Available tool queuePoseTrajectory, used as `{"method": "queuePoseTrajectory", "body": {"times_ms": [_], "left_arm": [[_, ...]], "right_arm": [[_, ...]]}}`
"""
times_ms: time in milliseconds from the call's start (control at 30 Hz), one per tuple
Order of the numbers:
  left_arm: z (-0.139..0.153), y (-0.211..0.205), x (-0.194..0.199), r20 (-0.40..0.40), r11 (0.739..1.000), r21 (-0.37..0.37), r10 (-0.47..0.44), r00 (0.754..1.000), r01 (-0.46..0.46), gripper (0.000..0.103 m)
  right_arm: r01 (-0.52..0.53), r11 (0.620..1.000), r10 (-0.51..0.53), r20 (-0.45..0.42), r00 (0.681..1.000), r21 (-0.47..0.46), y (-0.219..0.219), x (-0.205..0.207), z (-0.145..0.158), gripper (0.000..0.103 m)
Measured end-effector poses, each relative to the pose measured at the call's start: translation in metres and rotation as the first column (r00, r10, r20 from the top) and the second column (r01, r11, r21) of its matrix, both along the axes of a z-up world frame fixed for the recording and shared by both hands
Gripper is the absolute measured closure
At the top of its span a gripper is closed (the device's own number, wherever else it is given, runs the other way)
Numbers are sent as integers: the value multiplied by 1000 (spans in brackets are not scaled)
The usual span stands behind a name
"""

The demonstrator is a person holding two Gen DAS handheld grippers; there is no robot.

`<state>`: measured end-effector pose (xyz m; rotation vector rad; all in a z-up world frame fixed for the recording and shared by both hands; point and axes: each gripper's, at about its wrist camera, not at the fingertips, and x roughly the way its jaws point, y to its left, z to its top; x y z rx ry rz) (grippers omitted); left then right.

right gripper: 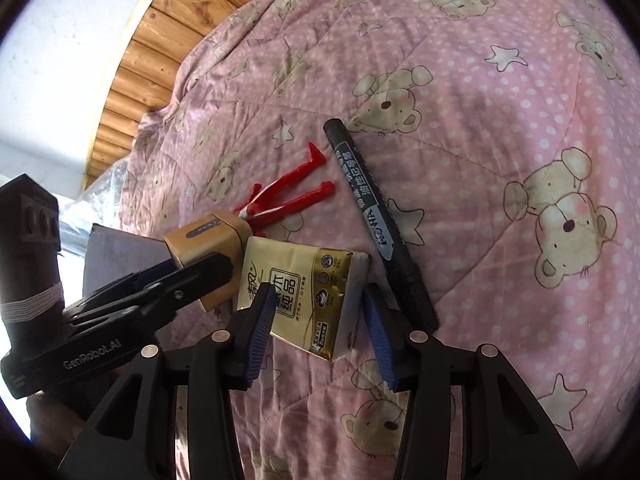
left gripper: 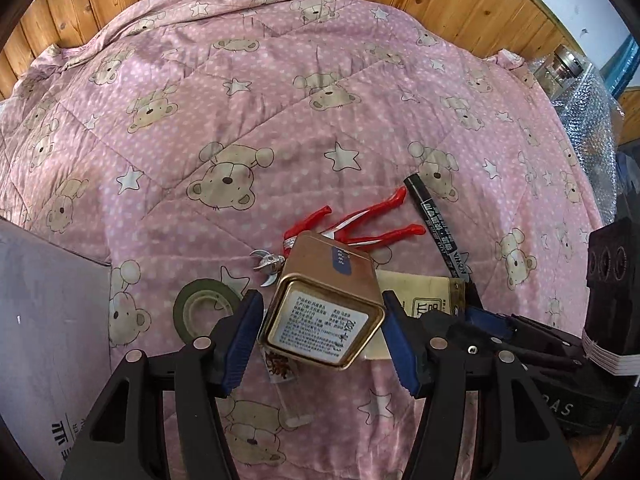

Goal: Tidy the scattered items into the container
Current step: 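Close the left gripper on the gold tin while the right closes on the tissue pack, then lift the gold tin and tissue pack and carry them toward the box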

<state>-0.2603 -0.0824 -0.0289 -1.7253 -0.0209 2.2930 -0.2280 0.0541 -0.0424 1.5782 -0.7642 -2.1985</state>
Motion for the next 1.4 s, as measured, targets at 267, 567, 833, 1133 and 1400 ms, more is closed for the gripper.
{"method": "queuePoseTrajectory", "body": {"times_ms": [267,567,833,1133,1400], "left_arm": [[-10,1,-10,-27,1000,-6,0,1000,0,49],[-1,-17,-5,-57,999,7,34,998,-33,51],[25,-34,12,-103,997,49,57,993,-53,51],[67,-50,46,-173,993,104,68,983,-51,51],[100,-63,80,-225,988,148,82,971,-49,51]], "right_arm": [[-52,995,56,-49,997,81,-14,-6,6,59],[-65,992,78,-118,990,109,-24,0,31,77],[-57,988,81,-171,982,141,-36,18,62,81],[-39,984,81,-236,968,175,-49,50,107,81],[-46,978,105,-286,953,205,-66,79,138,81]]}}
